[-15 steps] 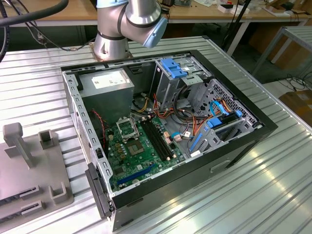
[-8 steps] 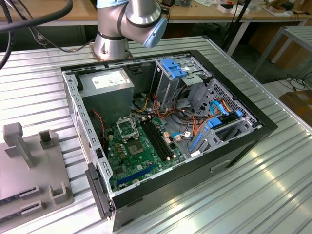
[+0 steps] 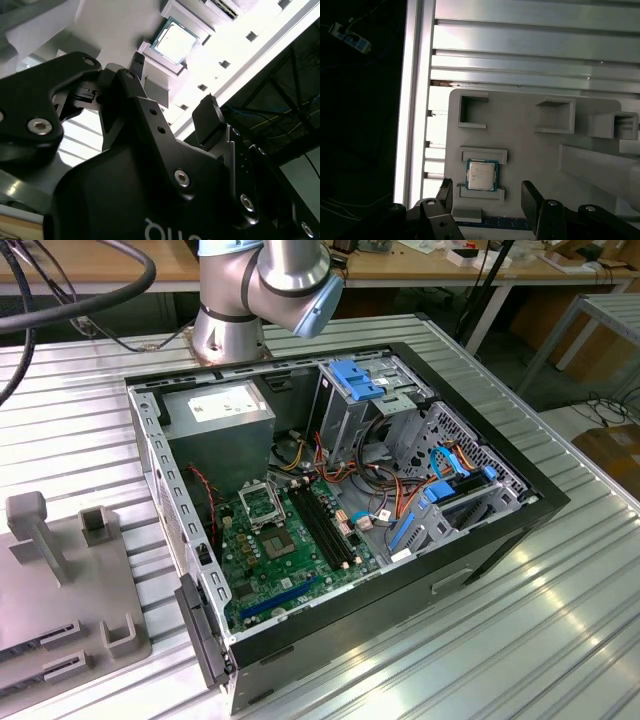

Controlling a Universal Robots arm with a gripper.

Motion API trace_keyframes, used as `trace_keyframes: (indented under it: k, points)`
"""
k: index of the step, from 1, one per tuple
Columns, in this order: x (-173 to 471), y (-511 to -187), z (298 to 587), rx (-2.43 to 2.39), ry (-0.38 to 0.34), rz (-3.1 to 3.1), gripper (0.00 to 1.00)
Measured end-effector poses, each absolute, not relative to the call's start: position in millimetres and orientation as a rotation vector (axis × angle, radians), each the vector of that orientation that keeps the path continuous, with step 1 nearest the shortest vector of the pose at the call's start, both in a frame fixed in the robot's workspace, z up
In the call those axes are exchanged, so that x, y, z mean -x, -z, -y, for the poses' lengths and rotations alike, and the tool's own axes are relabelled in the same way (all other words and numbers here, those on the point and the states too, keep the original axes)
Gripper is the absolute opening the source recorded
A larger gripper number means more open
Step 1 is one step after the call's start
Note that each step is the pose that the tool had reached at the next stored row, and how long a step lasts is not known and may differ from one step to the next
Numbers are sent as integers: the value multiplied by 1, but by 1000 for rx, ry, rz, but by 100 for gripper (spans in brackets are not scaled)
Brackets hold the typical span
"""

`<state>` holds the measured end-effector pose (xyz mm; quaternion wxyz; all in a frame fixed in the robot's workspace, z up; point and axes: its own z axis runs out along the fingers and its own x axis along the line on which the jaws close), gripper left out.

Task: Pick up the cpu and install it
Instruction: 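Pick up the cpu and move it towards the insertion slot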

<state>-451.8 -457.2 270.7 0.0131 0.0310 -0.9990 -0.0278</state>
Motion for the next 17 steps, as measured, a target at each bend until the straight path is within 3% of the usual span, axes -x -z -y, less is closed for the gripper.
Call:
trace_keyframes:
  k: [17]
  points:
    - [451,-238,460,-66,76,3114,66]
